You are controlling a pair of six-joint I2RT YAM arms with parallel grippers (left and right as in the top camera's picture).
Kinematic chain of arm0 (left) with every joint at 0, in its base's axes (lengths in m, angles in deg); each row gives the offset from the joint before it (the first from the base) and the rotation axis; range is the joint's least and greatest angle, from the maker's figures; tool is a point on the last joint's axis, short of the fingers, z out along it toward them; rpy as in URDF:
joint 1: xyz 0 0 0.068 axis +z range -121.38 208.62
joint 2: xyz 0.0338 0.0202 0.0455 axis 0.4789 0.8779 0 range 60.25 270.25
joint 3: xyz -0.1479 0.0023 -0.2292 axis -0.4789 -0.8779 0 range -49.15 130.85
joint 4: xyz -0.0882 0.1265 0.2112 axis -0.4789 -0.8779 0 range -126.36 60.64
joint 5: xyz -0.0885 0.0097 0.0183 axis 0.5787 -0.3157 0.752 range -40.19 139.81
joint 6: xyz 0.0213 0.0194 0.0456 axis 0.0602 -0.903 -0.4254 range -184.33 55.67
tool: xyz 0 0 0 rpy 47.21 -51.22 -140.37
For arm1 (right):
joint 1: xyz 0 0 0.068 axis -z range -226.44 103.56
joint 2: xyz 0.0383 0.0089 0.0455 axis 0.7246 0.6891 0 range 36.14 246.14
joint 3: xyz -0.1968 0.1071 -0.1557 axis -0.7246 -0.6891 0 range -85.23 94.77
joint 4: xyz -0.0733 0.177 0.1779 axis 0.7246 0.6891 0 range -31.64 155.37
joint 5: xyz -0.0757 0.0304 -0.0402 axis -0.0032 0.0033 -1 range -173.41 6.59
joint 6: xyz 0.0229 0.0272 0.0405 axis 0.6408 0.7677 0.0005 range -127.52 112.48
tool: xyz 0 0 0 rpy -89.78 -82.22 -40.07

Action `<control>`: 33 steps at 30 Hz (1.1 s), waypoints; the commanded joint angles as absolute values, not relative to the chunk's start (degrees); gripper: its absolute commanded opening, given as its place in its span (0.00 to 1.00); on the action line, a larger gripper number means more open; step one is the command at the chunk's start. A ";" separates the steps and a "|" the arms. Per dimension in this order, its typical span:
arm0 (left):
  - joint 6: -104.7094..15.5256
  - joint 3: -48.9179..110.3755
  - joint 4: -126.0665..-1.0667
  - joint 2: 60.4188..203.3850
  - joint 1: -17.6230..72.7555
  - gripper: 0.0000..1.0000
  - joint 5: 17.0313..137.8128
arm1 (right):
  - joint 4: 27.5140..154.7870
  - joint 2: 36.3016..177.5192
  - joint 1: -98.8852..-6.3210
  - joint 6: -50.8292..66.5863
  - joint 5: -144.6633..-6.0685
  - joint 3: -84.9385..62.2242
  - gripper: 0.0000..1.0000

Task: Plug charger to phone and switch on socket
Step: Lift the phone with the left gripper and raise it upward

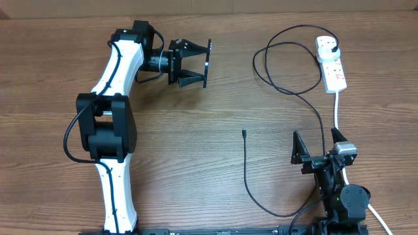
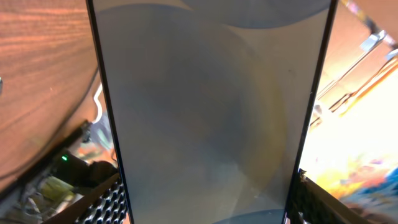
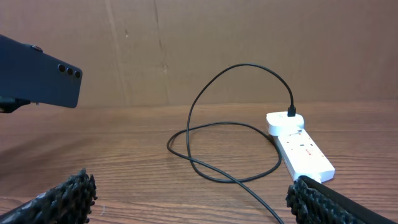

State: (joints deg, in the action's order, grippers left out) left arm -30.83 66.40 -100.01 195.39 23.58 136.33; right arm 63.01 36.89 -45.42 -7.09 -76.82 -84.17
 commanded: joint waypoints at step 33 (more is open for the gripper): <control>-21.48 68.13 -97.89 195.47 25.28 0.63 140.35 | 62.77 36.63 -45.75 -6.66 -77.37 -84.76 1.00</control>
